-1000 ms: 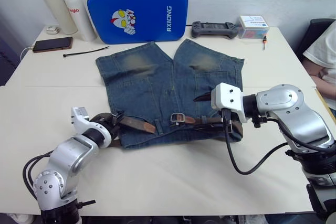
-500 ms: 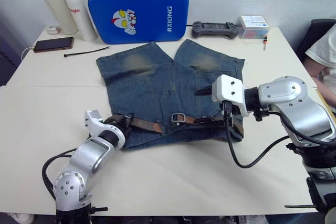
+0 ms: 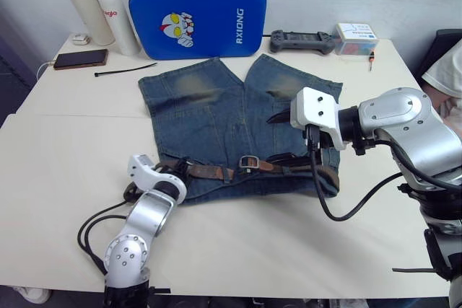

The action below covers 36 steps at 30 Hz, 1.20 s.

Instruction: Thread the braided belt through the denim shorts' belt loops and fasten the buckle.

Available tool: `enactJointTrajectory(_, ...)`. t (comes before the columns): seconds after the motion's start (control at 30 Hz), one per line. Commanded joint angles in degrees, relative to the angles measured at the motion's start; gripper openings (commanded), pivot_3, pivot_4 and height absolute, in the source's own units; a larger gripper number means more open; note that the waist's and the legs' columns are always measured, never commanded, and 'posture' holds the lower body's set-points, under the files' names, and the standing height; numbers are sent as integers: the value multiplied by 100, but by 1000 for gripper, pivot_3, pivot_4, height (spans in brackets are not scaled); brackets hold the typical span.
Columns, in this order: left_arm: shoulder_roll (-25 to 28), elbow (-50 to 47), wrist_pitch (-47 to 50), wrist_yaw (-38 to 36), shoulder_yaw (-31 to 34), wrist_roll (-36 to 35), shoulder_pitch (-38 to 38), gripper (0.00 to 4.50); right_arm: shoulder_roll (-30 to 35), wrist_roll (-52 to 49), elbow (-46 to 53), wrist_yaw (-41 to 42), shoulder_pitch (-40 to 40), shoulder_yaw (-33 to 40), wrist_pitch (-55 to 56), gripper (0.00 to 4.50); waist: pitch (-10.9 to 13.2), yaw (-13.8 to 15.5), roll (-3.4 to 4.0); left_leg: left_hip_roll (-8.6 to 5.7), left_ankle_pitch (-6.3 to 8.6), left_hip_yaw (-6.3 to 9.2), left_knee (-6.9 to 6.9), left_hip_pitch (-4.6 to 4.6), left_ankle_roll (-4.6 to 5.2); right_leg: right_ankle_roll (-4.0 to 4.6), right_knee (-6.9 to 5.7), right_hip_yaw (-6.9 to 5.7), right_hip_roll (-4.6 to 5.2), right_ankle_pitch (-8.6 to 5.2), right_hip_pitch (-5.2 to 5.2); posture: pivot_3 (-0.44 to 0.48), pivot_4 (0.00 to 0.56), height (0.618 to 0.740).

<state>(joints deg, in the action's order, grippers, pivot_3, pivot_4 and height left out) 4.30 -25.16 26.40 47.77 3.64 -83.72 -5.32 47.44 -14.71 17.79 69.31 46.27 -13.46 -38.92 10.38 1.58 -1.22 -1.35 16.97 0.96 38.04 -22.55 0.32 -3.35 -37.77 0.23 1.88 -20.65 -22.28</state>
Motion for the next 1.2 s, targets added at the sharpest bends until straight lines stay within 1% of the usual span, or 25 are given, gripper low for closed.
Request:
enactJointTrajectory(0.03, -119, 109, 188, -158, -150, 52, -301, 0, 31, -38, 163, -28, 125, 47, 1, 4407, 0, 0, 0, -1, 0, 0, 0, 0, 1, -1, 1, -1, 0, 0, 0, 0, 150, 740)
enactJointTrajectory(0.13, -159, 315, 339, -187, -113, 32, -503, 0, 25, -50, 217, -94, 100, 83, -37, 4407, 0, -7, 0, -1, 1, 0, -1, 0, 3, -1, 4, 0, 0, 0, 0, 0, 150, 740)
enactJointTrajectory(0.23, -371, 519, 354, -120, -48, -112, -702, 0, 72, -85, 342, -186, 28, 159, -147, 4407, 0, 0, 0, 0, 1, 0, -1, -1, 2, -1, 3, -1, 0, 0, 0, 0, 150, 740)
enactJointTrajectory(0.3, -554, 564, 307, 182, 35, -316, -742, 0, 104, -112, 415, -229, -11, 198, -225, 4407, 1, 4, -1, -1, 1, 0, 1, 0, 2, -2, 4, -1, 1, 1, 2, 0, 150, 740)
enactJointTrajectory(0.47, -615, 438, 430, 1265, 89, -829, -636, 0, 126, -142, 508, -320, -93, 225, -299, 4407, 1, -5, -1, -1, 1, 1, 1, 0, 2, -3, 5, -1, 1, 2, 3, 0, 150, 740)
enactJointTrajectory(0.57, -540, 431, 517, 1798, 25, -1208, -600, 0, 62, -155, 509, -384, -96, 197, -304, 4407, 1, -3, -1, -1, 1, 1, 1, 1, 2, -3, 5, 0, 1, 2, 3, 0, 150, 740)
enactJointTrajectory(0.67, -468, 415, 594, 2067, -95, -1434, -689, 0, -32, -160, 483, -449, -73, 147, -282, 4407, 1, -4, -1, -1, 1, 0, 1, 9, 2, -3, 6, -1, 1, 2, 11, 0, 150, 740)
enactJointTrajectory(0.8, -387, 545, 737, 2077, -273, -1521, -843, 0, -135, -111, 436, -521, -74, 72, -231, 4407, 1, 0, -1, -1, 1, 2, 0, 21, 2, -3, 13, -3, 0, 2, 28, 0, 150, 740)
enactJointTrajectory(1.0, -306, 951, 1018, 1869, -467, -1356, -1187, 0, -217, -99, 491, -612, -99, 39, -265, 4407, 1, 26, -1, -2, 1, 7, 0, 25, 1, -5, 22, -9, 1, 3, 37, 0, 150, 740)
enactJointTrajectory(1.2, -203, 1382, 1457, 1537, -604, -1343, -1530, 0, -26, -225, 881, -553, -407, 60, -495, 4407, 1, 57, -1, -3, 1, 9, 0, 27, 1, -7, 26, -12, 1, 3, 42, 0, 150, 740)
